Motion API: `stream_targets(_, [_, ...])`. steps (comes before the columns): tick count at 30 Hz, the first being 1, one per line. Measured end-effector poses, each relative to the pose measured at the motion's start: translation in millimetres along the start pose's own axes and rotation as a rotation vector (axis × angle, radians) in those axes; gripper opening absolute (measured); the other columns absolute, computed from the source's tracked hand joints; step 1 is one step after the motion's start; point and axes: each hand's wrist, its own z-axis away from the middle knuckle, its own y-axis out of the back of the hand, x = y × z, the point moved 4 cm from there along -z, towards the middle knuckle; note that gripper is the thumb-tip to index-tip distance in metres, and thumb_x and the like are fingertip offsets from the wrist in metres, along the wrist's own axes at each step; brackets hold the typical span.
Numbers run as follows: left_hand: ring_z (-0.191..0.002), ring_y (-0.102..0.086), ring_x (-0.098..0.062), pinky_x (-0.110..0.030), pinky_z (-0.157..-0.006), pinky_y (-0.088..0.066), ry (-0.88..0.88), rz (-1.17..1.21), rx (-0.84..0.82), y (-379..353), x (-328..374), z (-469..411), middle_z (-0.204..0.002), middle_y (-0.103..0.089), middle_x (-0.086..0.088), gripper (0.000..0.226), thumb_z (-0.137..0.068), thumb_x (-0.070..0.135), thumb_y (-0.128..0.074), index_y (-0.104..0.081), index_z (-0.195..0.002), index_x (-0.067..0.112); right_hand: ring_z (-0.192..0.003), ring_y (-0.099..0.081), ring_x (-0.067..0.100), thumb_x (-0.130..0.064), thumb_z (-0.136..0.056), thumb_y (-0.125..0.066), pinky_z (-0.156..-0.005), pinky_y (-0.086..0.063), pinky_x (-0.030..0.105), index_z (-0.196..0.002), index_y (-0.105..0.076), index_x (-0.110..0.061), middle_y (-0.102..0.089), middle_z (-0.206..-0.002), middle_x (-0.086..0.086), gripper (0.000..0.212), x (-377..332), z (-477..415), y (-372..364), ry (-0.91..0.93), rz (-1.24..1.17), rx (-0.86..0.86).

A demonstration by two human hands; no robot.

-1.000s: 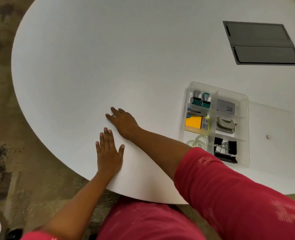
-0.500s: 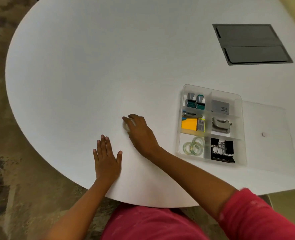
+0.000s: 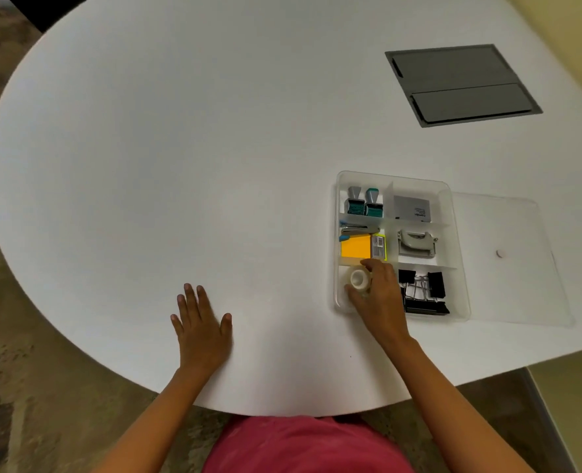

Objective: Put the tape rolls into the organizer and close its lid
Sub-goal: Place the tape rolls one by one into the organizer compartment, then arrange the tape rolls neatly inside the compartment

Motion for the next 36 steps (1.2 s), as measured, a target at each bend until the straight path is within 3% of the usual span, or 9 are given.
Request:
stream_targets(4, [-0.148,0.008,-0.037,-0.054,-0.118,-0.004,-0.020,0.069,-0.050,8,19,3,-0.161,0.008,-0.012,0.075,-0.095,0.036,-0.043,0.003,-0.152,0.016,-0.100,-0.056,0.032,-0.011,-0.075,-0.076,-0.080,-0.043,0.032,-0.110,-0.062,-0.003,-0.064,-0.107,0.014,0.038,5,-2,-9,0.003,0.120,-0.113])
stream_targets(12, [-0.141,-0.031,-0.023,-0.039,-0.119,-0.022,-0.238,0.289,-0.045,12,89,24,-0.153,-0.031,-0.005,0.059,-0.094,0.030,-0.052,-0.029,-0.146,0.014,-0.106,-0.056,0.031,0.000,-0.081,-0.066,-0.082,-0.049,0.039,-0.109,-0.064,-0.002,-0.062,-0.113,0.015,0.029,-2,-8,-1,-0.061,0.079,-0.136])
stream_targets(18, [-0.126,-0.050,-0.009,-0.044,-0.120,-0.003,-0.513,0.191,0.120,25,153,30,-0.136,-0.052,0.007,0.026,-0.095,0.027,-0.049,-0.060,-0.117,0.025,-0.099,-0.057,0.032,0.012,-0.080,-0.060,-0.079,-0.050,0.037,-0.101,-0.066,0.002,-0.063,-0.105,0.019,0.024,7,-3,27,-0.017,0.060,0.029])
stream_targets(23, [-0.113,-0.054,-0.017,-0.037,-0.103,-0.014,-0.601,0.016,0.162,20,206,24,-0.113,-0.061,0.002,0.019,-0.087,0.036,-0.060,-0.070,-0.100,0.025,-0.072,-0.061,0.033,0.013,-0.069,-0.071,-0.054,-0.048,0.035,-0.076,-0.067,0.001,-0.064,-0.075,0.016,0.015,14,-1,38,0.111,0.256,0.022])
stream_targets(26, [-0.111,-0.048,-0.022,-0.038,-0.092,-0.021,-0.599,-0.154,0.111,6,229,19,-0.112,-0.059,-0.002,0.027,-0.084,0.040,-0.063,-0.070,-0.102,0.022,-0.062,-0.059,0.028,0.010,-0.058,-0.082,-0.051,-0.046,0.032,-0.068,-0.068,-0.002,-0.064,-0.066,0.012,0.021,14,-5,36,0.199,0.374,0.028])
stream_targets(29, [-0.112,-0.044,-0.025,-0.039,-0.091,-0.025,-0.589,-0.275,0.057,-6,239,13,-0.113,-0.058,-0.006,0.032,-0.086,0.034,-0.061,-0.069,-0.109,0.014,-0.069,-0.061,0.027,0.006,-0.053,-0.087,-0.052,-0.048,0.032,-0.069,-0.069,-0.002,-0.064,-0.077,0.013,0.025,12,-10,26,0.207,0.463,-0.020])
stream_targets(32, [-0.112,-0.043,-0.026,-0.039,-0.090,-0.024,-0.584,-0.313,0.062,-13,250,5,-0.114,-0.058,-0.008,0.031,-0.088,0.026,-0.060,-0.067,-0.112,0.008,-0.099,-0.062,0.033,-0.015,-0.050,-0.094,-0.069,-0.052,0.038,-0.078,-0.074,-0.008,-0.064,-0.114,0.018,0.035,15,-19,16,0.113,0.545,-0.164])
stream_targets(34, [-0.120,-0.042,-0.029,-0.041,-0.094,-0.026,-0.595,-0.305,0.064,-12,251,6,-0.129,-0.054,-0.009,0.030,-0.086,0.026,-0.063,-0.068,-0.110,0.008,-0.127,-0.043,0.036,-0.034,-0.062,-0.086,-0.093,-0.043,0.045,-0.094,-0.072,-0.014,-0.041,-0.145,0.018,0.041,13,-23,13,0.051,0.602,-0.244])
stream_targets(36, [-0.136,-0.031,-0.032,-0.046,-0.104,-0.020,-0.611,-0.306,0.035,-15,254,5,-0.151,-0.038,-0.005,0.028,-0.085,0.028,-0.065,-0.070,-0.109,0.013,-0.139,-0.022,0.036,-0.047,-0.069,-0.077,-0.105,-0.030,0.047,-0.103,-0.068,-0.018,-0.018,-0.157,0.012,0.046,16,-29,11,0.011,0.609,-0.289])
